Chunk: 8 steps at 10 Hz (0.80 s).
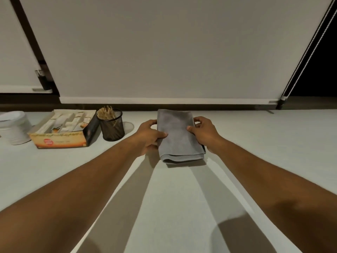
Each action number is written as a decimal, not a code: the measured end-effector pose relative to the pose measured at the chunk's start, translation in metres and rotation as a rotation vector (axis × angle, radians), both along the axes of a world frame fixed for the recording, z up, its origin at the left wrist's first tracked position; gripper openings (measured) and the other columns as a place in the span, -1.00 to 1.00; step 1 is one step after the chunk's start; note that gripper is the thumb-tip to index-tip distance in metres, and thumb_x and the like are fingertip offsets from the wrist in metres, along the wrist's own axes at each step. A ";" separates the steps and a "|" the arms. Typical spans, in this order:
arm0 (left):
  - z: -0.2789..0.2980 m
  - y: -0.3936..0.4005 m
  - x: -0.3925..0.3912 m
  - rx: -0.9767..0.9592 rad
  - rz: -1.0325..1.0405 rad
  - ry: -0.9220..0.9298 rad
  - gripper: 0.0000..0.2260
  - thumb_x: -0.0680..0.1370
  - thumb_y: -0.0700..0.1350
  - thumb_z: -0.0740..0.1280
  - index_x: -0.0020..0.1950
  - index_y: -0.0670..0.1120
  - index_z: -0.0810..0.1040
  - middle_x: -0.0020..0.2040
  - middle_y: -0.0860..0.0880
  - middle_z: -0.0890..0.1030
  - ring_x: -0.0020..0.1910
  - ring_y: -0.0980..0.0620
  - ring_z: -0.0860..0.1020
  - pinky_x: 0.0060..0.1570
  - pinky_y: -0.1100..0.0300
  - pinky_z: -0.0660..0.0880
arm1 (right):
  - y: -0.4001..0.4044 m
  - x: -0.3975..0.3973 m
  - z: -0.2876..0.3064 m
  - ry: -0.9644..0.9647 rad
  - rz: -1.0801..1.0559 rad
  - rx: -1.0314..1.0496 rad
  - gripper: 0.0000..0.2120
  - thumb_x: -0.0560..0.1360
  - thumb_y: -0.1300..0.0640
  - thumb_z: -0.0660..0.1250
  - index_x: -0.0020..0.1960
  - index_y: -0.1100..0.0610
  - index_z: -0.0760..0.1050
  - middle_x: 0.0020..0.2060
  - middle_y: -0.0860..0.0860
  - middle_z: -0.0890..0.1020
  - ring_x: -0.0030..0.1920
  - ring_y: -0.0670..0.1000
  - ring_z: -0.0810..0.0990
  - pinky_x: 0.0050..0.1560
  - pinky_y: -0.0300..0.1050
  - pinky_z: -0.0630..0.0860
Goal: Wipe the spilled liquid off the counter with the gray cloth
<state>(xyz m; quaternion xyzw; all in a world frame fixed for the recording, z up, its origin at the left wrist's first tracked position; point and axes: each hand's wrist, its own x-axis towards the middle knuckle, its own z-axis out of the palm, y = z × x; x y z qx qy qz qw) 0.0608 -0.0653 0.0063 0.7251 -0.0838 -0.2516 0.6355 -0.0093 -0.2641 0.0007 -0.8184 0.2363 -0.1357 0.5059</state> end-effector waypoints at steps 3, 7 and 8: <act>-0.025 -0.043 0.084 0.286 0.118 -0.268 -0.48 0.61 -0.22 0.45 0.56 -0.06 0.42 0.41 -0.20 0.57 0.28 -0.21 0.58 0.31 -0.15 0.60 | -0.024 0.094 -0.022 0.054 0.019 -0.077 -0.50 0.59 0.09 0.45 0.48 0.16 0.45 0.36 0.16 0.59 0.30 0.20 0.60 0.34 0.05 0.54; -0.036 -0.025 0.072 0.922 -0.085 -1.075 -0.68 0.68 0.02 0.27 0.33 -0.15 0.56 0.29 -0.20 0.51 0.24 -0.21 0.51 0.16 -0.15 0.55 | -0.005 0.095 -0.050 0.154 -0.069 -0.914 -0.59 0.67 -0.13 0.22 0.34 0.15 0.49 0.27 0.15 0.56 0.27 0.21 0.50 0.20 0.10 0.47; -0.033 -0.015 0.055 0.891 -0.111 -1.183 -0.61 0.72 0.03 0.18 0.43 -0.17 0.53 0.39 -0.21 0.53 0.34 -0.21 0.50 0.26 -0.11 0.47 | 0.005 0.080 -0.045 0.017 -0.113 -1.043 -0.59 0.70 -0.12 0.15 0.35 0.12 0.52 0.25 0.13 0.58 0.22 0.18 0.53 0.19 0.10 0.46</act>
